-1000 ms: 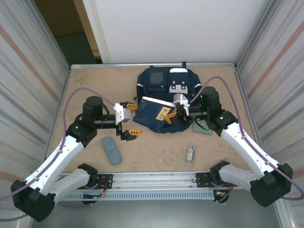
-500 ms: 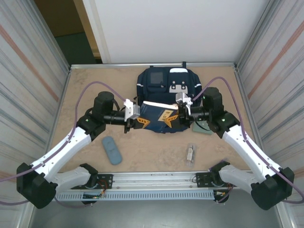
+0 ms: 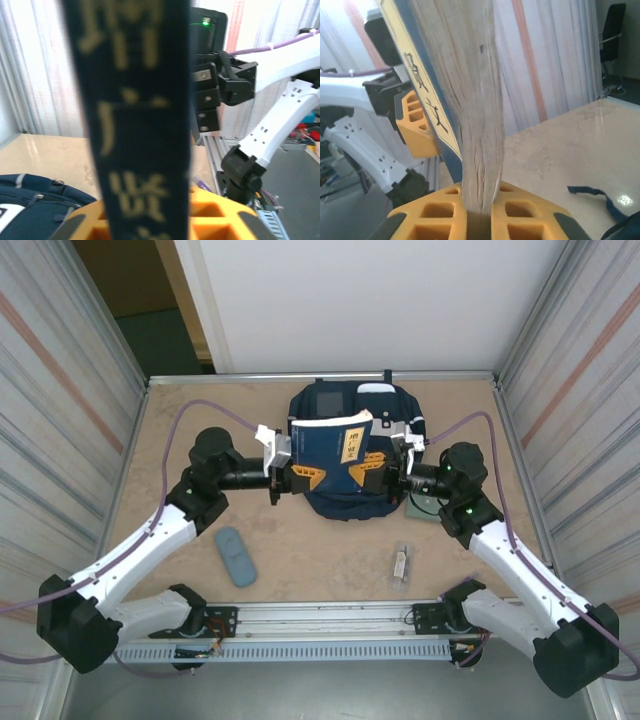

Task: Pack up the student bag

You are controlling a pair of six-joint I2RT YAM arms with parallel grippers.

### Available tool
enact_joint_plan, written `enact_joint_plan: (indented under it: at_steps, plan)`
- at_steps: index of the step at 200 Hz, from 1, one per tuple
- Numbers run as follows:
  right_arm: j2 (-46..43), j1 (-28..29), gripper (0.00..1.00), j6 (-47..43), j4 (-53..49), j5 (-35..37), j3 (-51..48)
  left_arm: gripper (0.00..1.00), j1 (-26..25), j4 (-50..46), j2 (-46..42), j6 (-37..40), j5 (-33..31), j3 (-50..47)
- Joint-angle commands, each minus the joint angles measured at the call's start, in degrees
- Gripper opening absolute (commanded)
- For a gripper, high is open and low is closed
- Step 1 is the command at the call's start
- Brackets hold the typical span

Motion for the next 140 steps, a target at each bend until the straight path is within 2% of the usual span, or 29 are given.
enact_joint_plan:
  at_steps: [1,15,25,31,43,55,72,84,99,111,140]
  plan:
    - [-2.08,0.04,0.0,5.34,6.83,7.59,1.13,0.32,-2.35,-1.49,1.0,0.17,0.71,0.61]
    - [-2.98,-1.57,0.0,3.33,1.65,8.86,1.76,0.49,-2.35,-4.3,0.74,2.53,-1.52,0.83]
    - [-3.32,-3.15,0.0,1.06,-3.29,7.54,2.8,0.69,-2.35,-5.8,0.48,3.45,-4.97,0.67]
    - [-3.43,-4.2,0.0,-0.42,-7.57,7.14,3.87,0.85,-2.35,-6.43,0.39,4.17,-7.53,0.49]
    - [-3.66,-6.23,0.0,-4.54,-16.88,7.28,6.16,0.91,-2.35,-7.81,0.13,6.49,-12.29,-0.25]
    - [-3.55,-7.78,0.0,-9.58,-26.95,9.99,8.85,0.92,-2.35,-8.92,0.59,11.11,-14.62,-1.21]
    - [-3.22,-10.12,0.0,-14.4,-37.97,14.01,12.75,0.86,-3.27,-12.0,3.98,19.83,-16.24,-0.46]
    - [-3.03,-11.92,0.0,-15.4,-43.51,17.45,14.93,0.79,-6.09,-16.58,8.02,28.02,-20.65,1.9]
    - [-2.7,-13.43,0.0,-15.64,-48.68,23.92,16.51,0.76,-10.66,-21.88,14.19,39.36,-26.88,5.34]
    - [-2.38,-14.65,0.0,-16.18,-51.6,27.28,17.54,0.73,-12.71,-21.12,19.39,41.09,-33.34,7.38]
    - [-3.25,-16.43,0.0,-17.41,-55.41,32.19,18.02,0.7,-13.14,-17.95,30.17,41.11,-38.92,12.72]
